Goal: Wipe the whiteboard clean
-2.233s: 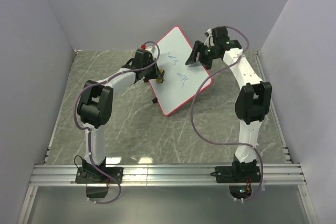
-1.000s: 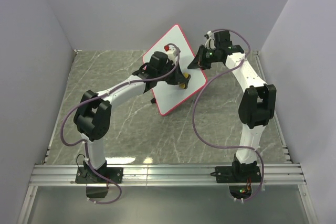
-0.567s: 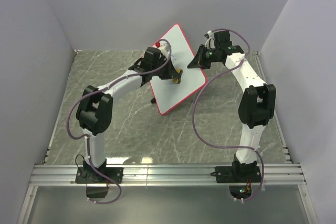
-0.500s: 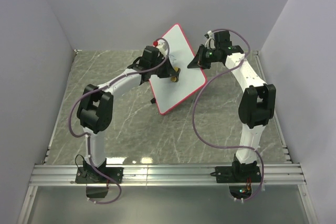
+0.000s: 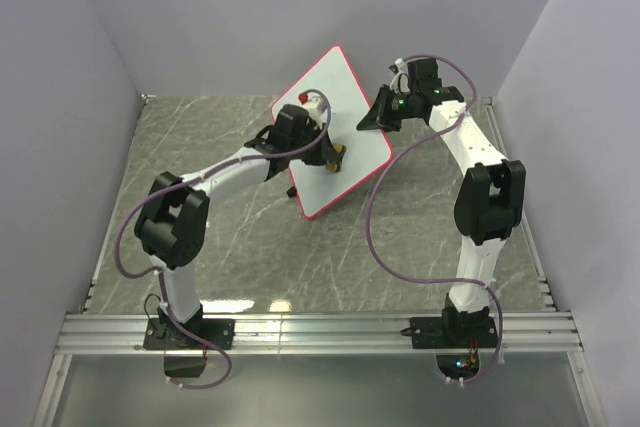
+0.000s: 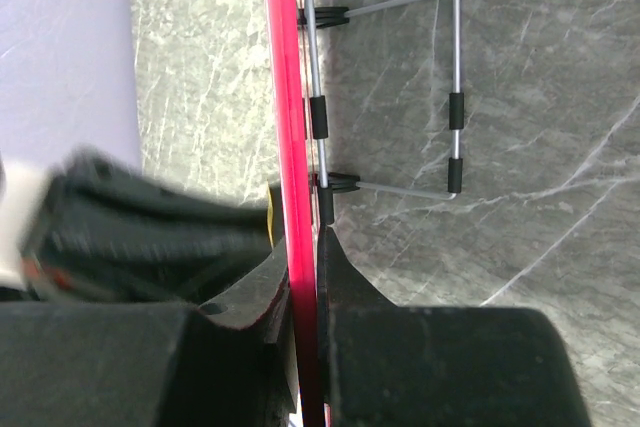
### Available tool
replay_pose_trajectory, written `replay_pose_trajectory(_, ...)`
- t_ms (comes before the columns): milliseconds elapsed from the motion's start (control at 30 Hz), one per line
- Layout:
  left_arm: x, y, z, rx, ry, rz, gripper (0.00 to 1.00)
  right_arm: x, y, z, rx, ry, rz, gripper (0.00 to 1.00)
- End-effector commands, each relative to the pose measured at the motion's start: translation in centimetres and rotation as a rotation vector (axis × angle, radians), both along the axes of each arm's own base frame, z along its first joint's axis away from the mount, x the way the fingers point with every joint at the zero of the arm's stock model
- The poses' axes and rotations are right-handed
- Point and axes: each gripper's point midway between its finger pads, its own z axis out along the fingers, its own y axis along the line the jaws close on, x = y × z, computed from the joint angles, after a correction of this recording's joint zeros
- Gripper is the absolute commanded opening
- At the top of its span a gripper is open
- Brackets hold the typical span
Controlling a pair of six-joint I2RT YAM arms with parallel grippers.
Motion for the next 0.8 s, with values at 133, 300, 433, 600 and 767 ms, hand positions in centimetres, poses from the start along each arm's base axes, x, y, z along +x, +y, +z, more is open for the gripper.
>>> replay_pose_trajectory(133,-10.8,-1.9,-5.5,0.087,0.191,-0.203,0.0,-1.3,2.4,1.4,-0.019,-0.014,0.02,0.0)
replay_pose_trajectory(300,-7.6,-1.3,-4.9,0.08,0.196,-0.128,0.0,-1.7,3.0,1.1,-0.03,-0.015,0.035,0.0)
replay_pose_trajectory(433,-0.3,0.9,-2.4,0.032,0.161,0.012,0.0,-2.6,3.9,0.7,-0.031,-0.003,0.06,0.0)
replay_pose_trajectory(600,7.3,3.8,-3.7,0.057,0.149,0.155,0.0,-4.4,4.9,-1.0,-0.031,0.029,0.091,0.0)
replay_pose_trajectory(767,13.8,6.5,-2.6,-0.02,0.118,0.257,0.0,-6.5,6.4,-2.5,-0.055,0.067,0.159,0.0)
